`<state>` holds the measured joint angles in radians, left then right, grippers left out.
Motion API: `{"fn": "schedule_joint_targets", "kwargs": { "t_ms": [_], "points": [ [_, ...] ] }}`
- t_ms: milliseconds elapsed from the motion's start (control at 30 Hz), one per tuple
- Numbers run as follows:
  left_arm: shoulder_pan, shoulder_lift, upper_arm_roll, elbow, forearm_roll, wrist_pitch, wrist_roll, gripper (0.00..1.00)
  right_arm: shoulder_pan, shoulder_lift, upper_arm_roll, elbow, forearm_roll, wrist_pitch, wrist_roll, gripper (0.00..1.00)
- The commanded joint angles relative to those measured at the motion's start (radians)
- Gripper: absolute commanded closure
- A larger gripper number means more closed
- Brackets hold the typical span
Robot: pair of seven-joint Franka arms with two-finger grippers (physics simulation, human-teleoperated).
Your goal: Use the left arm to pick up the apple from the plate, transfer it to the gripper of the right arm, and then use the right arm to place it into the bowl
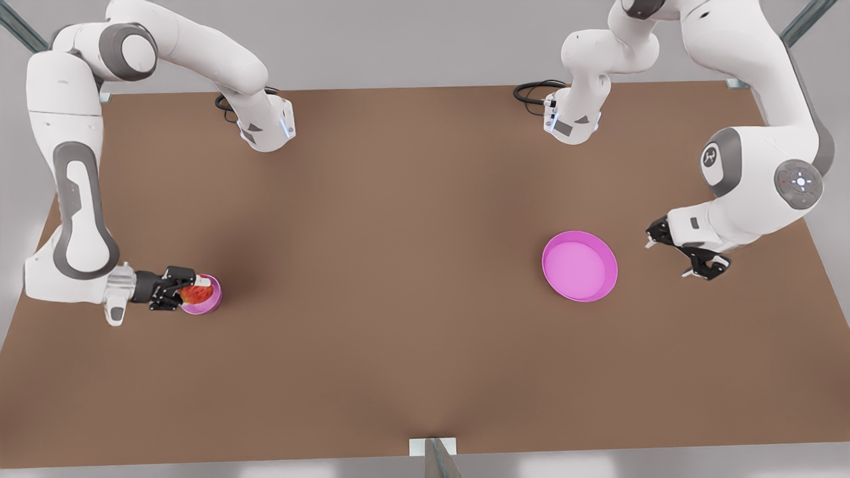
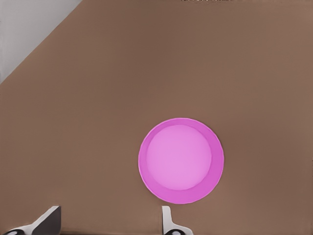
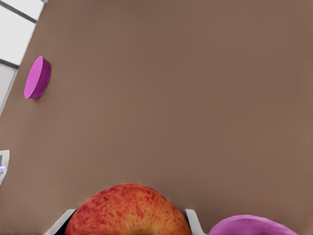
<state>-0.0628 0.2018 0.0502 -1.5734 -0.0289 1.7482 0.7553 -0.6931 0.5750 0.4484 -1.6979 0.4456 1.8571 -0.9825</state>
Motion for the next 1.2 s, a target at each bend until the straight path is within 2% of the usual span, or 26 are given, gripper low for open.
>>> {"fn": "schedule_joint_targets", "kwargs": {
  "t_ms": [0, 133, 333, 400, 433, 633, 700, 800, 867, 900, 933, 967, 1000, 1033, 1067, 1100, 1167],
  "points": [
    [0.001, 0.001, 0.000, 0.001, 0.004, -0.015, -0.774, 0.00, 0.001, -0.006, 0.001, 0.006, -0.123, -0.006, 0.011, 0.27],
    [0.001, 0.001, 0.000, 0.001, 0.004, -0.015, -0.775, 0.00, 0.017, 0.002, 0.001, -0.005, -0.283, 0.161, 0.024, 0.27],
    [-0.005, 0.001, 0.000, 0.001, 0.004, -0.015, -0.775, 0.00, 0.027, 0.008, 0.000, -0.032, -0.378, 0.238, 0.025, 0.24],
    [-0.005, 0.001, 0.000, 0.001, 0.004, -0.015, -0.775, 0.00, 0.027, 0.009, 0.000, -0.035, -0.398, 0.240, 0.025, 0.14],
    [-0.005, 0.001, 0.000, 0.001, 0.004, -0.015, -0.775, 0.00, 0.026, 0.008, 0.000, -0.039, -0.400, 0.240, 0.024, 0.00],
    [-0.005, 0.001, 0.000, 0.001, 0.004, -0.021, -0.775, 0.00, 0.029, 0.006, 0.003, -0.029, -0.424, 0.229, 0.033, 0.00],
    [-0.005, 0.001, 0.000, 0.001, 0.004, -0.022, -0.775, 0.00, 0.058, -0.021, 0.006, 0.101, -0.450, 0.130, 0.051, 0.00],
    [-0.003, 0.001, 0.000, 0.001, 0.004, -0.022, -0.777, 0.00, 0.194, -0.061, 0.035, 0.444, -0.613, -0.104, 0.301, 0.00],
    [-0.003, 0.001, 0.000, 0.001, 0.006, -0.022, -0.777, 0.00, 0.322, -0.116, 0.038, 0.488, -0.743, -0.127, 0.502, 0.00],
    [-0.002, 0.001, 0.000, 0.001, 0.006, -0.022, -0.777, 0.00, 0.337, -0.142, 0.070, 0.481, -0.742, -0.139, 0.594, 0.00],
    [-0.003, 0.001, 0.000, 0.001, 0.006, -0.022, -0.777, 0.00, 0.331, -0.149, 0.172, 0.481, -0.742, -0.226, 0.873, 0.00],
    [-0.003, 0.001, 0.000, 0.001, 0.006, -0.022, -0.777, 0.00, 0.380, -0.220, 0.164, 0.405, -0.739, -0.233, 1.028, 0.00],
    [-0.003, 0.001, 0.000, 0.003, 0.006, -0.022, -0.777, 0.00, 0.453, -0.311, 0.034, 0.319, -0.697, -0.223, 1.055, 0.00],
    [-0.003, 0.001, 0.000, 0.006, 0.006, -0.022, -0.786, 0.00, 0.566, -0.374, -0.160, 0.233, -0.616, -0.187, 1.053, 0.00],
    [-0.003, 0.001, 0.000, 0.015, 0.003, -0.021, -0.830, 0.00, 0.673, -0.454, -0.402, 0.165, -0.478, -0.116, 1.044, 0.00],
    [-0.003, 0.001, 0.000, 0.016, 0.001, -0.021, -0.830, 0.00, 0.713, -0.478, -0.490, 0.143, -0.452, -0.107, 1.038, 0.00],
    [-0.003, 0.001, 0.000, 0.018, 0.000, -0.021, -0.830, 0.00, 0.713, -0.481, -0.490, 0.135, -0.462, -0.119, 1.041, 0.00]
  ]
}}
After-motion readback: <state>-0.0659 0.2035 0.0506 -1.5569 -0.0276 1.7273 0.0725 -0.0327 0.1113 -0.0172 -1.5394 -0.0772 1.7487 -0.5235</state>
